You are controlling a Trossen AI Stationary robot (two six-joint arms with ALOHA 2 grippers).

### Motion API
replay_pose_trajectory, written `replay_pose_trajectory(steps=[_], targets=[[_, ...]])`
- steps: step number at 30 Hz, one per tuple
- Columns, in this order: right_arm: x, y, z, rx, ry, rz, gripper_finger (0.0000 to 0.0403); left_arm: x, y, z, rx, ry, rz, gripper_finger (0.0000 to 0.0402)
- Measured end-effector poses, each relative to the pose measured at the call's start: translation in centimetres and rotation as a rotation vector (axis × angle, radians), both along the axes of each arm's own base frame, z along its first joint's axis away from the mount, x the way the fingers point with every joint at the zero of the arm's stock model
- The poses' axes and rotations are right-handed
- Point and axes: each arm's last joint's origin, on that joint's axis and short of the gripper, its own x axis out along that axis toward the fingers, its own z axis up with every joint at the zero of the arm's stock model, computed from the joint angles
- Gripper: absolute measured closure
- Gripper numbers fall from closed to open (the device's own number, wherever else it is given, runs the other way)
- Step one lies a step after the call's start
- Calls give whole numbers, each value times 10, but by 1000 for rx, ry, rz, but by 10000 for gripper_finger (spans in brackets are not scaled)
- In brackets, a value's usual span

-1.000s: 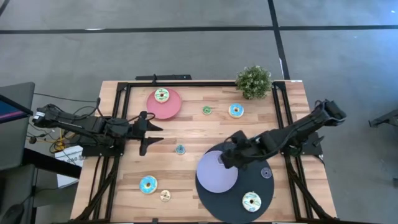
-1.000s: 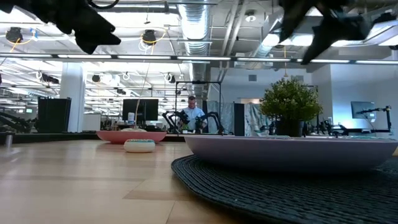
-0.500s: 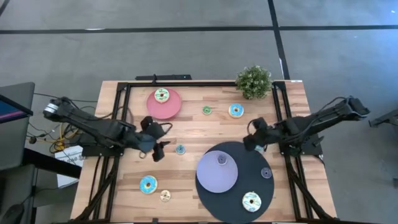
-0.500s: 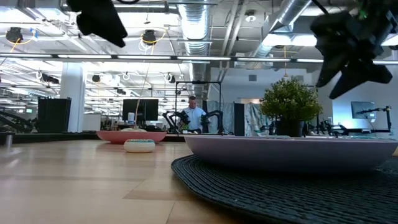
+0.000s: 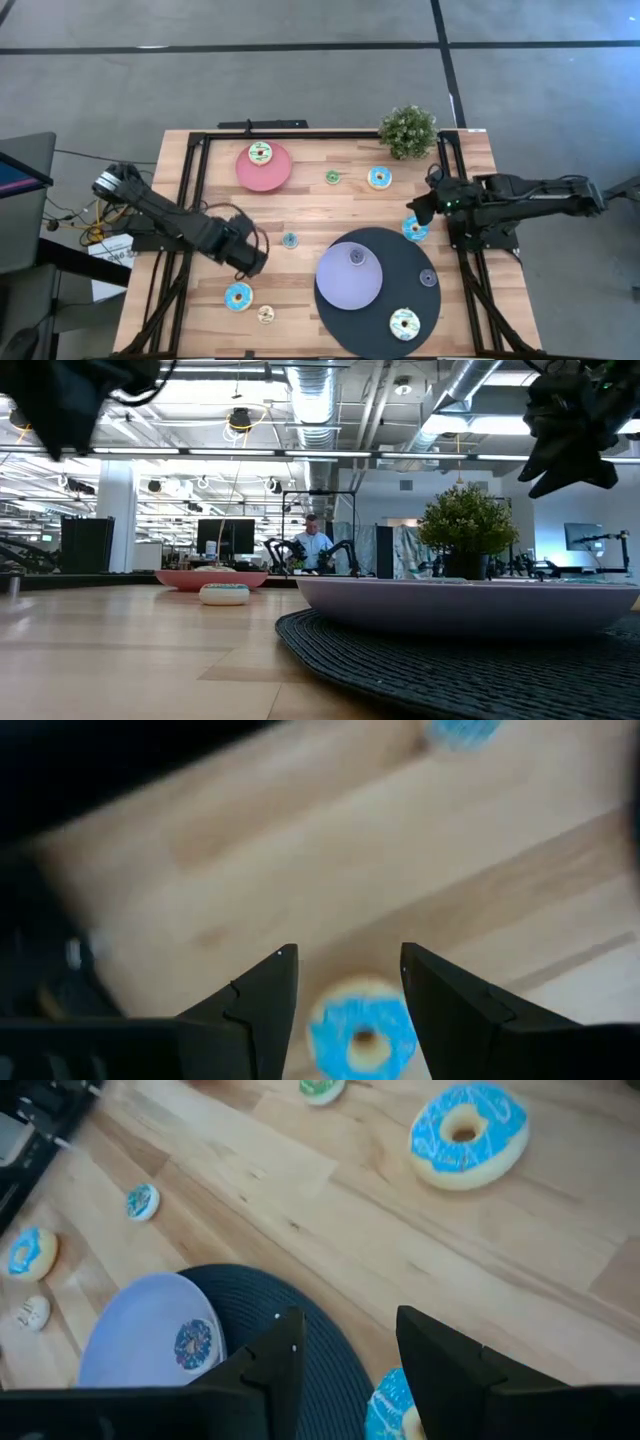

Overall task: Pick & Place donuts
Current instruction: Put the bottom large blue donut on the pink plate

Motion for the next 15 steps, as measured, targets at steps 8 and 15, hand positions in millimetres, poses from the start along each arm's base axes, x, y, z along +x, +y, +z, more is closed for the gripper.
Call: replay_pose_trajectory(steps=[8,15], targets=[[-6,-6,3,16,-32,-6,274,-3,-33,-23,-42,128,89,203],[-5,-6,3,27,-33,1,282,-3,-52,-37,-69,167,50,152]])
